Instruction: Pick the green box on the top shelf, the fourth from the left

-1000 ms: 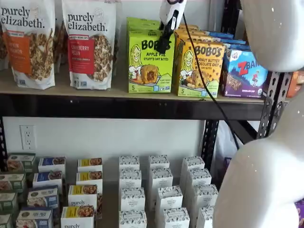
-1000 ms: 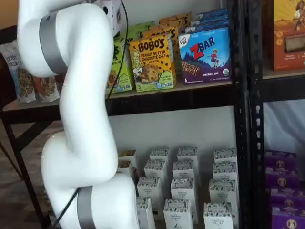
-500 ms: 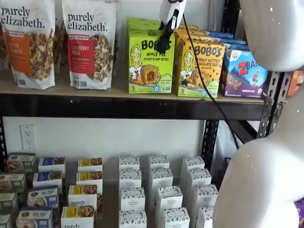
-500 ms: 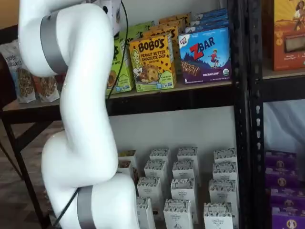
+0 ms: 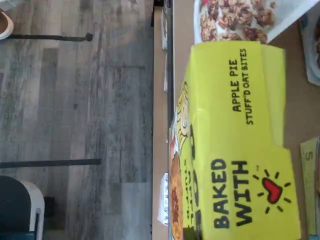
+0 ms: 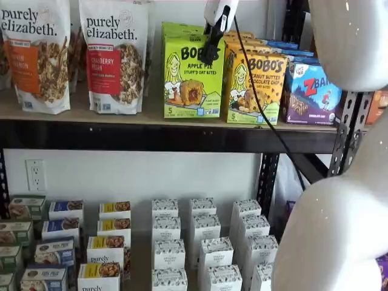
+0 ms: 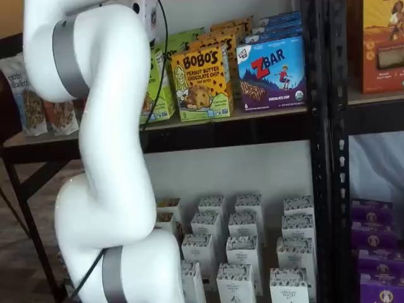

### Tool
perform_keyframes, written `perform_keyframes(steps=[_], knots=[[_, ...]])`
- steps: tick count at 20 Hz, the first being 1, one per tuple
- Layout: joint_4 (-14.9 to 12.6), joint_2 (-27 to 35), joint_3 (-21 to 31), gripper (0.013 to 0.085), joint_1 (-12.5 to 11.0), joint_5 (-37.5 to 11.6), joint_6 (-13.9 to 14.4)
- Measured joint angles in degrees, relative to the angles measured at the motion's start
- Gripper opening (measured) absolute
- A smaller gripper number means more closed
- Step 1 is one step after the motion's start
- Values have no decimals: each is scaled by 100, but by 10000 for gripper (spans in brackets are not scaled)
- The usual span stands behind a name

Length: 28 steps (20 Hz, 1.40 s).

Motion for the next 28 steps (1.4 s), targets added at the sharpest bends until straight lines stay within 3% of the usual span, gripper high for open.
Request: perform_keyframes(steps=[9, 14, 19, 24, 28], knots=[[154, -289, 40, 290, -100, 377, -5], [110, -296, -171, 290, -146, 919, 0], [137, -570, 40, 290, -172, 841, -3], [184, -640, -40, 290, -245, 1165, -19], [139, -793, 76, 290, -263, 1155, -40]])
